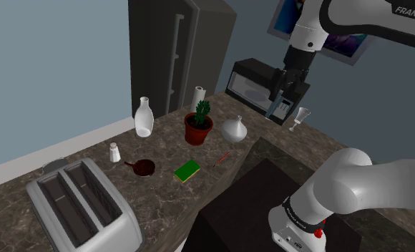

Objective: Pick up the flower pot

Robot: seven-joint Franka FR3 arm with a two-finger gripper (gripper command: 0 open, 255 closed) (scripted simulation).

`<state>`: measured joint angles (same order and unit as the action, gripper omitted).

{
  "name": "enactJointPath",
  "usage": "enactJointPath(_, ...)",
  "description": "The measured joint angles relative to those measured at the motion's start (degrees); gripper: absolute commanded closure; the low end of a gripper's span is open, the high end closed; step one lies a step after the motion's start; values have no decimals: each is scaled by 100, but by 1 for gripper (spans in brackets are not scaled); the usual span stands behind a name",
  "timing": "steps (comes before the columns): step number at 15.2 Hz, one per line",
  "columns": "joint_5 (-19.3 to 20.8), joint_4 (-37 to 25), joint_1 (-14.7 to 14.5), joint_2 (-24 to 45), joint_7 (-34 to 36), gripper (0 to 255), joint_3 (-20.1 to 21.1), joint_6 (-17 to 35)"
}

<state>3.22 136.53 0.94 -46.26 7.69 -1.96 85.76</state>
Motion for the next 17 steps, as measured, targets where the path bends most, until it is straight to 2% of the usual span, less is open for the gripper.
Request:
enactJointPath(3,47,67,1,177,-39,0,-29,257)
enactJointPath(11,309,301,17,1384,-219,0,-166,1837)
enactJointPath(17,466,21,30,2594,-308,0,-237,2884)
